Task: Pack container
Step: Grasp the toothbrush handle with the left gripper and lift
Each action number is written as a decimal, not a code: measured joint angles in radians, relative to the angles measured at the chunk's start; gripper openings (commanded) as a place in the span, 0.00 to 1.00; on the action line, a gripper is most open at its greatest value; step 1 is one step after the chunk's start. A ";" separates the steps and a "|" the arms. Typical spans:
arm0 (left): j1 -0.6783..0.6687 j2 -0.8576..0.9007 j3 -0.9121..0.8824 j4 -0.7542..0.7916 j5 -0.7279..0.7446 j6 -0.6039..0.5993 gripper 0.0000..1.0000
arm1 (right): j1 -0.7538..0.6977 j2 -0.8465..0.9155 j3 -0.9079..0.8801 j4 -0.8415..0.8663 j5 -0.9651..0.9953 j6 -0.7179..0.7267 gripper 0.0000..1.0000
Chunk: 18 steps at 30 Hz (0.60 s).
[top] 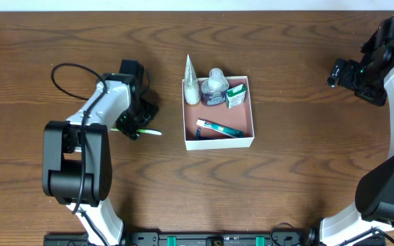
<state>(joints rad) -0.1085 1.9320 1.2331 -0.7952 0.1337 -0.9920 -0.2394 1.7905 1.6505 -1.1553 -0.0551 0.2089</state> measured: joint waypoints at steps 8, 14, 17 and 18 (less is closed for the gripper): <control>0.034 -0.015 -0.063 0.046 0.022 -0.002 0.65 | 0.000 0.000 0.000 0.000 0.000 0.000 0.99; 0.043 -0.019 -0.071 0.041 0.012 0.070 0.37 | 0.000 0.000 0.000 0.000 0.000 0.000 0.99; 0.045 -0.021 -0.072 0.042 0.005 0.115 0.19 | 0.000 0.000 0.000 0.000 0.000 0.000 0.99; 0.047 -0.021 -0.073 0.043 0.004 0.137 0.11 | 0.000 0.000 0.000 0.000 0.000 0.000 0.99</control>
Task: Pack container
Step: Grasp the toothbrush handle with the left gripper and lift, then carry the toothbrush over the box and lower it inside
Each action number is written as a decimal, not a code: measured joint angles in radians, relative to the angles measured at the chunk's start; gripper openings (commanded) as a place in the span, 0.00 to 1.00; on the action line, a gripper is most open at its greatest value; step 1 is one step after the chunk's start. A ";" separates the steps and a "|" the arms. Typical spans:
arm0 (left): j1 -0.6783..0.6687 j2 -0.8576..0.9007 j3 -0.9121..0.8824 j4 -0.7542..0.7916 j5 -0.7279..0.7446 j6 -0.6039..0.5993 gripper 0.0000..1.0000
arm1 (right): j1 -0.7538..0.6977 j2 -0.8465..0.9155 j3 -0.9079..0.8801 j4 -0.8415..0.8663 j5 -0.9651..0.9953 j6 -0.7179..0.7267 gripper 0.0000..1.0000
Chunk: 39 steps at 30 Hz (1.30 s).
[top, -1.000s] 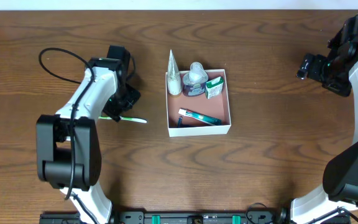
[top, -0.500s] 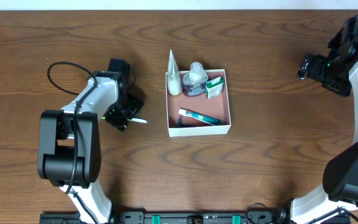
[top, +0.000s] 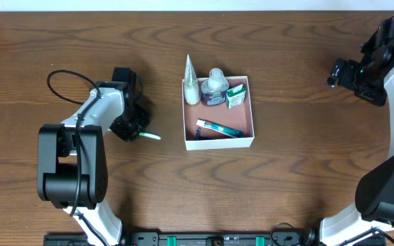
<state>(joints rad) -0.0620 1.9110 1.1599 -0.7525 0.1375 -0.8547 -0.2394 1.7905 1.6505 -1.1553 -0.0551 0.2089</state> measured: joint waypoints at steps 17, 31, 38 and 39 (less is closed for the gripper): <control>0.002 -0.002 0.007 -0.021 -0.006 0.303 0.06 | 0.000 0.000 0.000 0.000 0.000 0.000 0.99; -0.024 -0.396 0.118 -0.067 0.084 0.658 0.06 | 0.000 0.000 0.000 0.000 0.000 0.000 0.99; -0.188 -0.603 0.120 -0.027 0.141 0.994 0.06 | 0.000 0.000 0.000 0.000 0.000 0.000 0.99; -0.228 -0.618 0.120 -0.027 0.144 1.059 0.06 | 0.000 0.000 0.000 0.000 0.000 0.000 0.99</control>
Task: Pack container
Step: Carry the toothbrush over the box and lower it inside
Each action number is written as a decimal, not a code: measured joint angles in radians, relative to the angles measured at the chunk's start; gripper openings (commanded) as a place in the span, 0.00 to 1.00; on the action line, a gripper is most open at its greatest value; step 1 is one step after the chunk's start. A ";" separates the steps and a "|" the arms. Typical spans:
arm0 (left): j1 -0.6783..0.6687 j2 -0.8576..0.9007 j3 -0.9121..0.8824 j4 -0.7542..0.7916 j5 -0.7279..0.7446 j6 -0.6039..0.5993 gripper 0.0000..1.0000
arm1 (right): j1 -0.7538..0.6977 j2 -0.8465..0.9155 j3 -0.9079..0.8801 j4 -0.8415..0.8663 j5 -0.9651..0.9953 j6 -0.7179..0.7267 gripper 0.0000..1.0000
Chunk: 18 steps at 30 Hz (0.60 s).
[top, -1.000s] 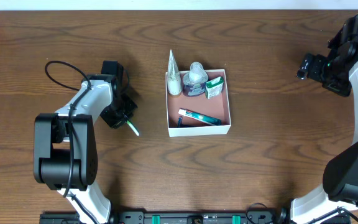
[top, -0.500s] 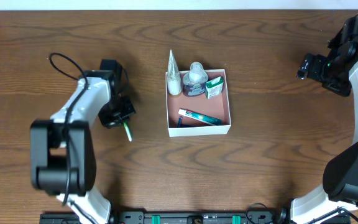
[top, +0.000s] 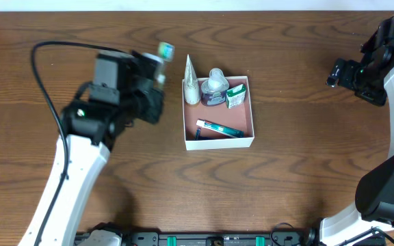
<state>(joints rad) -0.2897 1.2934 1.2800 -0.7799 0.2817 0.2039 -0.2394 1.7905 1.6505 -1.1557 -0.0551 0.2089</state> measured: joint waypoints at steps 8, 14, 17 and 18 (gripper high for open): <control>-0.214 0.020 0.000 0.002 0.008 0.356 0.06 | 0.000 0.000 0.000 0.000 0.000 0.000 0.99; -0.302 0.126 0.000 0.003 -0.031 0.502 0.06 | 0.000 0.000 0.000 0.000 0.000 0.000 0.99; -0.327 0.192 0.000 0.009 -0.068 0.560 0.06 | 0.000 0.000 0.000 0.000 0.000 0.000 0.99; -0.333 0.217 0.000 0.015 -0.084 0.582 0.06 | 0.000 0.000 0.000 0.000 0.000 0.000 0.99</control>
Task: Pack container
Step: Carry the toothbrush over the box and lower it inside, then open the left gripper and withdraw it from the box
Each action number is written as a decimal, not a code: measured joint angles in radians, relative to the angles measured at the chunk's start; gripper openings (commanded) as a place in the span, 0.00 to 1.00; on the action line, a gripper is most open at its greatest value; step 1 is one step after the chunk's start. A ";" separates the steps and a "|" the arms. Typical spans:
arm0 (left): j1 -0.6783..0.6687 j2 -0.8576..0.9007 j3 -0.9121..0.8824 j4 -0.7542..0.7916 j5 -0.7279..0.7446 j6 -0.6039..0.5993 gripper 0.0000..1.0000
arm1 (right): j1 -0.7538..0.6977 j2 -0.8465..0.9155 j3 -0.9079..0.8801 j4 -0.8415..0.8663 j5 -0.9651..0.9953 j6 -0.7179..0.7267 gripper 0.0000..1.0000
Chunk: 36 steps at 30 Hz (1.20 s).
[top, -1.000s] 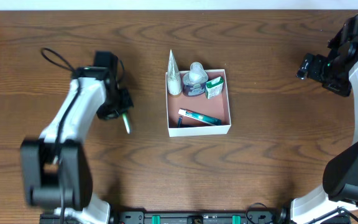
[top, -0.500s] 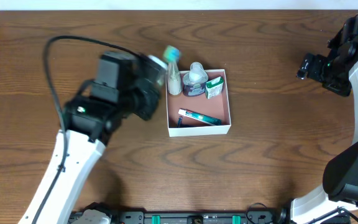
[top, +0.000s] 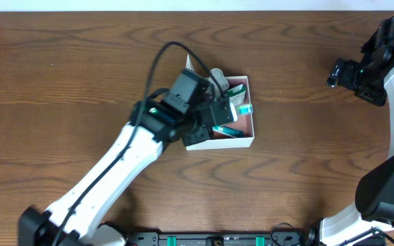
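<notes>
A white open box [top: 221, 143] sits mid-table, seen only from overhead. My left gripper [top: 235, 111] hangs over its middle, shut on a green-and-white toothbrush [top: 244, 109] whose head points right. The left arm covers much of the box's left half. Still showing inside are a clear bottle [top: 217, 74], a green carton [top: 237, 88] and a teal-and-red tube [top: 226, 130]. A white cone's tip [top: 187, 63] pokes out behind the arm. My right gripper [top: 336, 71] is far off at the right edge; its jaws are too dark to read.
The left arm's black cable [top: 157, 61] loops over the table left of the box. The right arm's base stands at the lower right corner.
My left gripper, which held the toothbrush raised to the left of the box, is now over the box's interior with the toothbrush still in it. The right arm has not moved.
The toothbrush lay on the table left of the box with my left gripper down at it. Shortly after, the gripper was still on it there. Then the toothbrush was held up near the box's far-left corner, and now it is over the box.
</notes>
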<state>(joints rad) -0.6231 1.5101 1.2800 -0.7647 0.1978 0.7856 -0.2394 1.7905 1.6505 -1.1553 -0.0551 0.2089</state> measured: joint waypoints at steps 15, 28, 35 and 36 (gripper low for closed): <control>-0.006 0.123 0.000 0.077 -0.128 0.085 0.25 | 0.000 0.000 0.000 0.000 0.000 0.000 0.99; -0.008 0.123 0.000 0.100 -0.131 0.056 0.54 | 0.000 0.000 0.000 0.000 0.000 0.000 0.99; -0.052 0.045 0.000 0.099 -0.134 -0.069 0.70 | 0.000 0.000 0.000 0.000 0.000 0.000 0.99; -0.060 0.018 0.000 0.096 -0.134 -0.088 0.78 | 0.000 0.000 0.000 0.000 0.000 0.000 0.99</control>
<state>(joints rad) -0.6830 1.5284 1.2797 -0.6685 0.0639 0.6979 -0.2394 1.7905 1.6505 -1.1553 -0.0551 0.2089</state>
